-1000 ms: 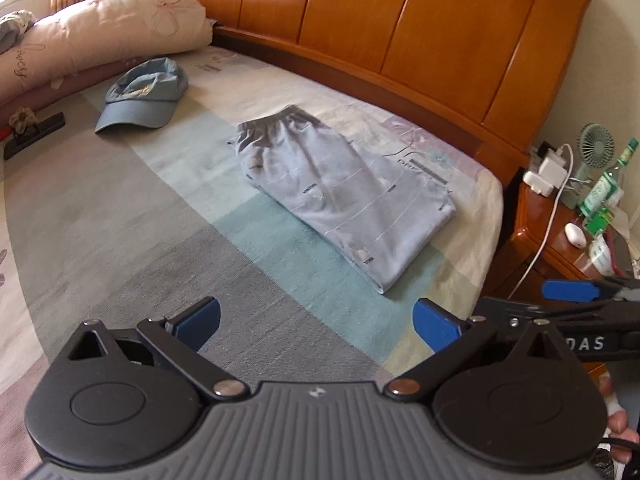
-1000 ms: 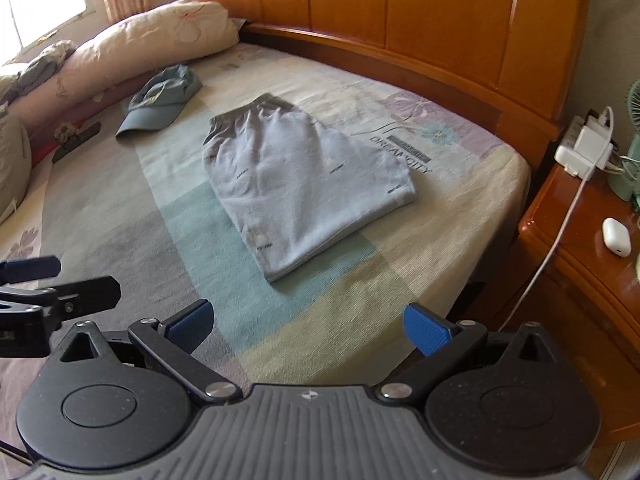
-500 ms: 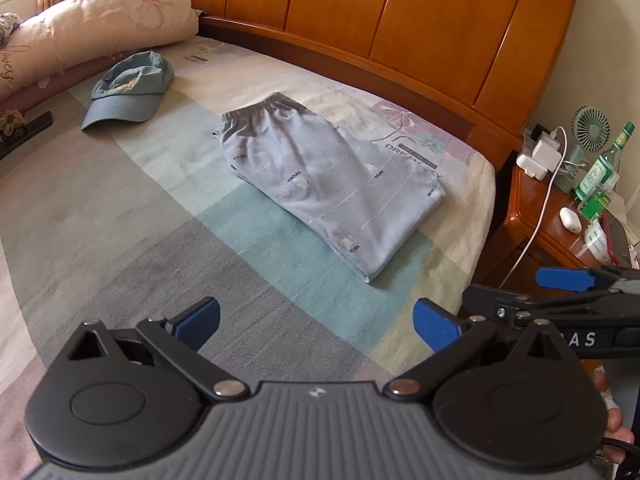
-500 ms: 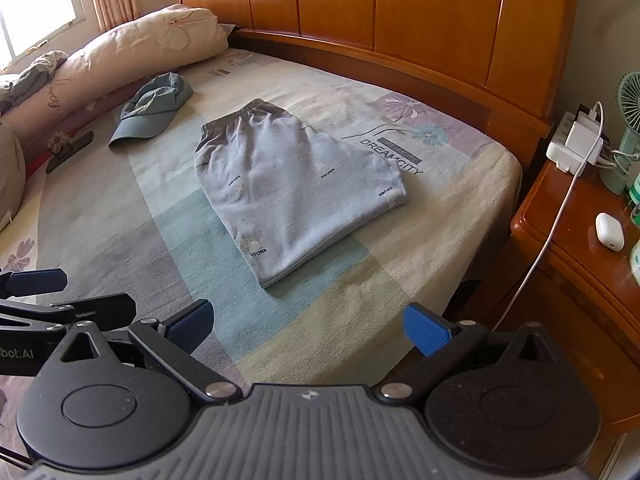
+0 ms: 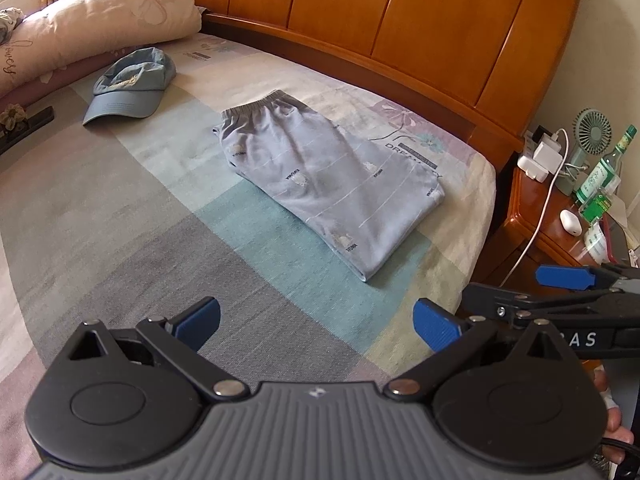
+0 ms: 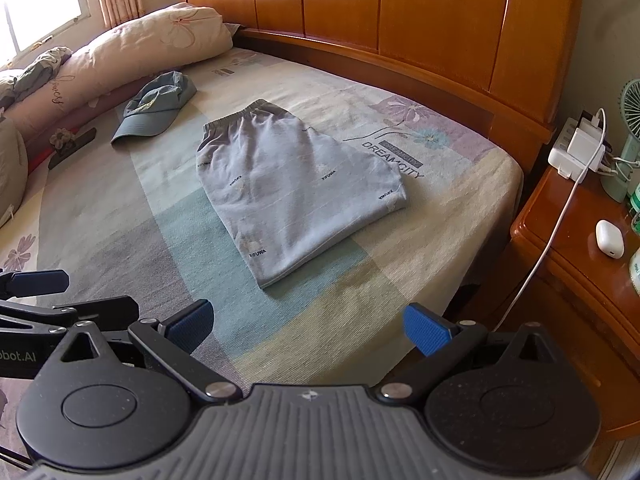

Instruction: Fold clothes

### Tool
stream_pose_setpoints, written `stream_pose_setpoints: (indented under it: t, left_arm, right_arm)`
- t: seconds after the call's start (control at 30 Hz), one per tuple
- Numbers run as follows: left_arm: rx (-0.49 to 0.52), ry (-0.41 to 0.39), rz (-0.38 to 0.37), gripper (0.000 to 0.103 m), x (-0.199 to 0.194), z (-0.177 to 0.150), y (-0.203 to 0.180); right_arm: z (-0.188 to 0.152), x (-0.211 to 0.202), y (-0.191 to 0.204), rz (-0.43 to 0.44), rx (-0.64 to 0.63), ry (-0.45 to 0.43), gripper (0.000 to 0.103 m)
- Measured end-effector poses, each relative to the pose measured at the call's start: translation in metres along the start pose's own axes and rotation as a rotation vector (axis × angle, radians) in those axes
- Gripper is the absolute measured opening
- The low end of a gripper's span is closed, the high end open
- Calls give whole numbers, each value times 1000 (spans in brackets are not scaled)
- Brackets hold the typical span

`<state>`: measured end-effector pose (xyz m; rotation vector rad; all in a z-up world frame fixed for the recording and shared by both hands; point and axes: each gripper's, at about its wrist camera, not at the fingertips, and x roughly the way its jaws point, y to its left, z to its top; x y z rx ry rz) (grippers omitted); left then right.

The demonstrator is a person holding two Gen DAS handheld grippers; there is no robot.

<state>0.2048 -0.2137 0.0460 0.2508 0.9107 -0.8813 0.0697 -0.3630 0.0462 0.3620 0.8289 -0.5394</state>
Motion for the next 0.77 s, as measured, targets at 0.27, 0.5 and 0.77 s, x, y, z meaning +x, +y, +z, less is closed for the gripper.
stream_pose_setpoints:
  t: [0.27, 0.5, 0.77]
  left_arm:
    - [-12, 7, 2, 102, 4, 1, 0]
    - [8, -9, -6, 102, 2, 0, -4]
    - [18, -23, -10, 102, 0, 0, -7]
  right_arm:
    - [1, 2, -5, 7, 7, 2, 103]
    - [1, 2, -8, 8, 13, 1, 103]
    - [0, 1, -7, 4, 8, 1, 103]
